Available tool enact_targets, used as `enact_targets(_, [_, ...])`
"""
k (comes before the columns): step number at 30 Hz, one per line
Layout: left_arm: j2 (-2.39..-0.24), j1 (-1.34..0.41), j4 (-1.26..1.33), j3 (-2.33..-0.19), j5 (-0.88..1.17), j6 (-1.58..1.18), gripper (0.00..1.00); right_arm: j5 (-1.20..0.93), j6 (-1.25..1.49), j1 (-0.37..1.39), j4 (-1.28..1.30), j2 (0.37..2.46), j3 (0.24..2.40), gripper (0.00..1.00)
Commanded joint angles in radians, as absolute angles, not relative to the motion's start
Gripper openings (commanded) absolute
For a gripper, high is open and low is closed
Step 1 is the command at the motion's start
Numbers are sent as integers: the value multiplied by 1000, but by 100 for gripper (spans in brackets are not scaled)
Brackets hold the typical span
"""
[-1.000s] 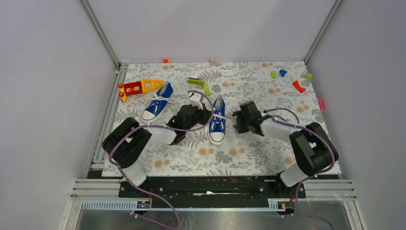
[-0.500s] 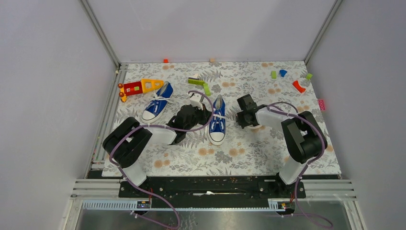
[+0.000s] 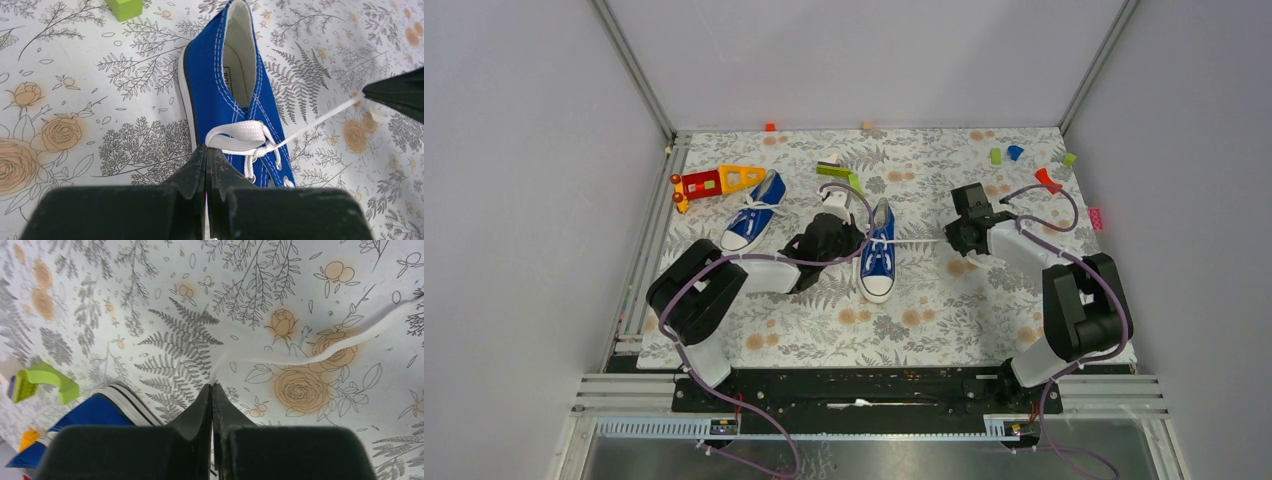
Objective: Tie the shoes
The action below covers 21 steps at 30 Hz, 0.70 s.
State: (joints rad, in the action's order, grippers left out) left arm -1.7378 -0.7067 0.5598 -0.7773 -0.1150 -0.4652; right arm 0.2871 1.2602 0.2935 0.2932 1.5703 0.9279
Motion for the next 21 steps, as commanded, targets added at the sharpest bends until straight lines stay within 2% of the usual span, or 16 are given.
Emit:
enact_targets(1, [-1746,-705,496,-825,-233,-511,0,324,1175,285,307,1568,899,0])
enact_targets(4, [-1728,-706,527,-806,-238,-495,0,286,1131,286,270,1569,897,0])
enact_targets(8, [-1702,-705,644,-776,-123,-395,0,183,972,294,141,1535,882,0])
enact_targets(12, [-1696,-706,543,-850,-66,-286,0,10,862,296,-36,1484,835,0])
enact_targets(15, [-1694,-707,521,-869,-34,-243,0,-68,829,296,-61,1469,833,0])
enact_targets(16, [-1693,-707,521,-870,-28,-237,0,-88,810,296,-82,1465,828,8])
enact_targets(19, [-1693,-710,538,-864,-6,-235,0,-107,826,296,-146,1446,774,49])
enact_targets(21, [-1692,-712,548,-860,-5,-236,0,-143,881,297,-212,1439,726,58])
